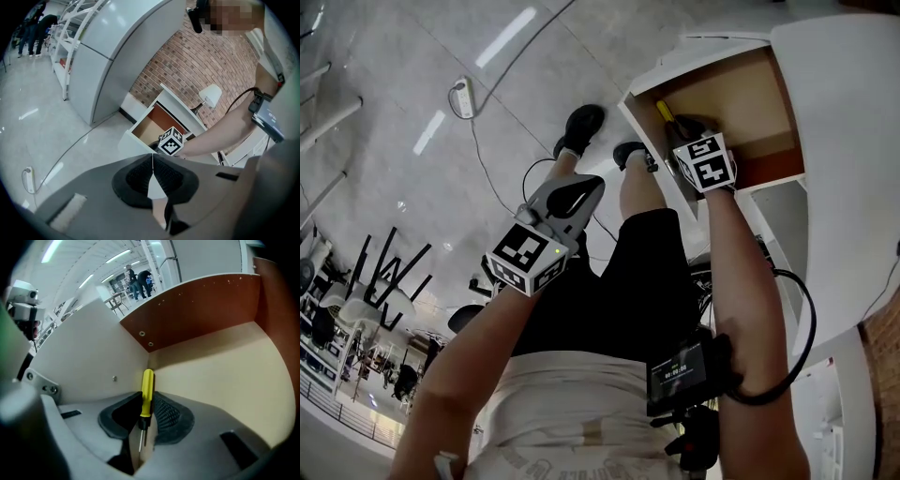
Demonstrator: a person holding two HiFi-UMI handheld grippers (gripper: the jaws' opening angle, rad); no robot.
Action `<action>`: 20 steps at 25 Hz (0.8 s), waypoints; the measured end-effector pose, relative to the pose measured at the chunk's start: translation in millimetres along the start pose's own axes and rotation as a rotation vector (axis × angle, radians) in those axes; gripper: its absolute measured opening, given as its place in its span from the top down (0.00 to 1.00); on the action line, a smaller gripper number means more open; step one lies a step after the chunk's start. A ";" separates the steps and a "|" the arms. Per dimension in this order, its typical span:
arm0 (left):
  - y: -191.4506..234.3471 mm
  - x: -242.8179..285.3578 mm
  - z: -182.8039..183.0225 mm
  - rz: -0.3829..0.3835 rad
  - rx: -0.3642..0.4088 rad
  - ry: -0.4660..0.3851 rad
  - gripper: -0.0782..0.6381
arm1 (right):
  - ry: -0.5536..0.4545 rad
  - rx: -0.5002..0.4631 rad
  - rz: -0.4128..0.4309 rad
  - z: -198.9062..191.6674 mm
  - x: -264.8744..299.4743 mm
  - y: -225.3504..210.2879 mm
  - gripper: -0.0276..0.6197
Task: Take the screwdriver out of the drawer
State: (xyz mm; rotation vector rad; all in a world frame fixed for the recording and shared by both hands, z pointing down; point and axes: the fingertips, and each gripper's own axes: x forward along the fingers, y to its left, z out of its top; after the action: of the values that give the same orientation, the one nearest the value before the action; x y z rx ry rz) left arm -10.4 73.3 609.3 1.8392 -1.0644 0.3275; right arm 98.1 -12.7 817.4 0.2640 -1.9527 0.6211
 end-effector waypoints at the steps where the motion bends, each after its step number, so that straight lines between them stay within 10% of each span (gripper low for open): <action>1: 1.0 0.3 -1.6 0.001 -0.002 0.001 0.88 | -0.008 0.007 0.010 1.1 1.9 -1.8 0.86; 9: -0.7 -1.2 -11.6 -0.003 -0.023 0.000 0.88 | 0.079 -0.098 0.101 4.4 11.4 -1.1 0.82; 20: 4.5 -5.7 -9.8 0.009 -0.033 -0.010 0.88 | 0.167 0.057 0.205 6.4 14.3 2.1 0.90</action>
State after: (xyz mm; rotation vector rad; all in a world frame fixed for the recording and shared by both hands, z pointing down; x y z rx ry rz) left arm -15.2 83.8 613.4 1.8085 -1.0794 0.3049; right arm 85.8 -13.0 827.3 0.0446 -1.8155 0.8072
